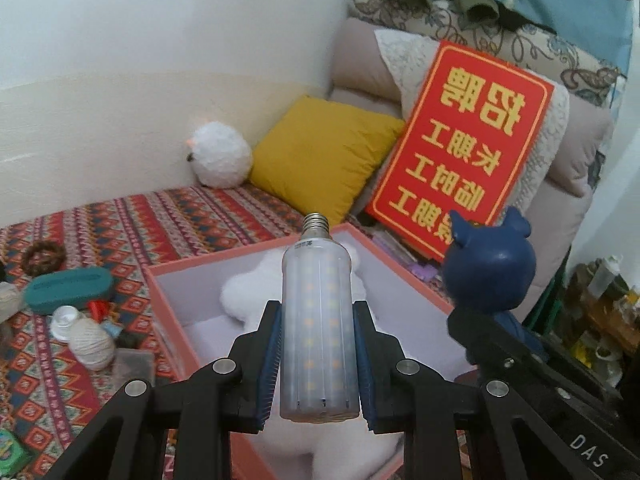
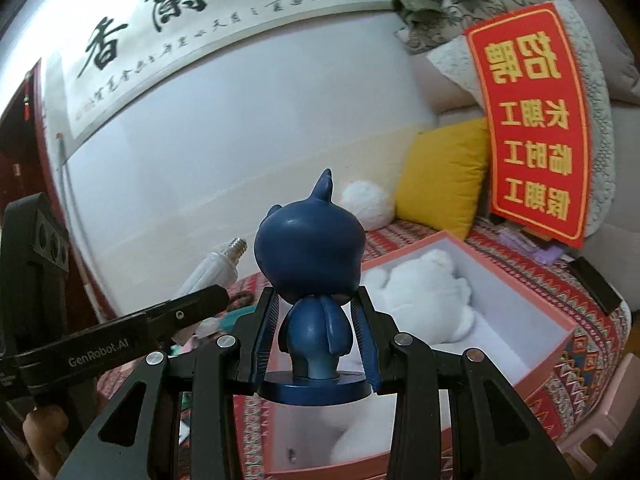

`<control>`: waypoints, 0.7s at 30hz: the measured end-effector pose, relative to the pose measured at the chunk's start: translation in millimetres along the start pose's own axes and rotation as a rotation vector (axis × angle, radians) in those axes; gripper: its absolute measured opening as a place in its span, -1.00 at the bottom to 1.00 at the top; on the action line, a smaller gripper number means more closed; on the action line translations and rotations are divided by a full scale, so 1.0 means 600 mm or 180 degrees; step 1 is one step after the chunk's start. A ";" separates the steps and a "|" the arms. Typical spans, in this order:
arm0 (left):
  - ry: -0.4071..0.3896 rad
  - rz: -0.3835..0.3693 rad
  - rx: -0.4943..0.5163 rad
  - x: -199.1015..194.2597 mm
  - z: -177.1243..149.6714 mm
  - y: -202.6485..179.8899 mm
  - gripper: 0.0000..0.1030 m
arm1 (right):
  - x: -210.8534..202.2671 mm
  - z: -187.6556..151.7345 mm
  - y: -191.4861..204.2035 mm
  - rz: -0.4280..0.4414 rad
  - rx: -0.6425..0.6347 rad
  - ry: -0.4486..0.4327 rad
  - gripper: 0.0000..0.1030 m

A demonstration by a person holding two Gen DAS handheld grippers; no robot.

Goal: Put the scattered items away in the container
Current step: 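Lower the blue figurine and white corn bulb into the pink box, open both tools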

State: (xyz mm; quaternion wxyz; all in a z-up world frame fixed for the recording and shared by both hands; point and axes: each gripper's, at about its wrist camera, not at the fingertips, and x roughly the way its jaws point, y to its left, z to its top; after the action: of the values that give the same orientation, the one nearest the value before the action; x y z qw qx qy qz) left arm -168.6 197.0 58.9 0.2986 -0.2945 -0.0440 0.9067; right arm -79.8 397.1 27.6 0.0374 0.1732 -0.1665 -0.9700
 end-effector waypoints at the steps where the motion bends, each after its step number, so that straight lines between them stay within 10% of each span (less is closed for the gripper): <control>1: 0.0033 -0.0011 0.0004 0.012 -0.001 -0.004 -0.46 | 0.001 -0.001 -0.006 -0.0046 0.0001 -0.0007 -0.23; 19: 0.0423 0.0409 0.0213 0.155 -0.025 -0.031 -0.43 | 0.101 -0.021 -0.118 -0.0507 0.0241 0.0372 -0.09; 21: 0.0446 0.0417 0.0158 0.159 -0.024 -0.026 0.20 | 0.101 -0.020 -0.119 -0.0560 0.0244 0.0312 0.24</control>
State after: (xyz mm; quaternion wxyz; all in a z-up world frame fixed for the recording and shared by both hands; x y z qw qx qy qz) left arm -214.4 262.2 2.5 0.2483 -0.3520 0.0189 0.9023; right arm -133.4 452.7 -26.3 -0.0464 0.2357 -0.1855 -0.9528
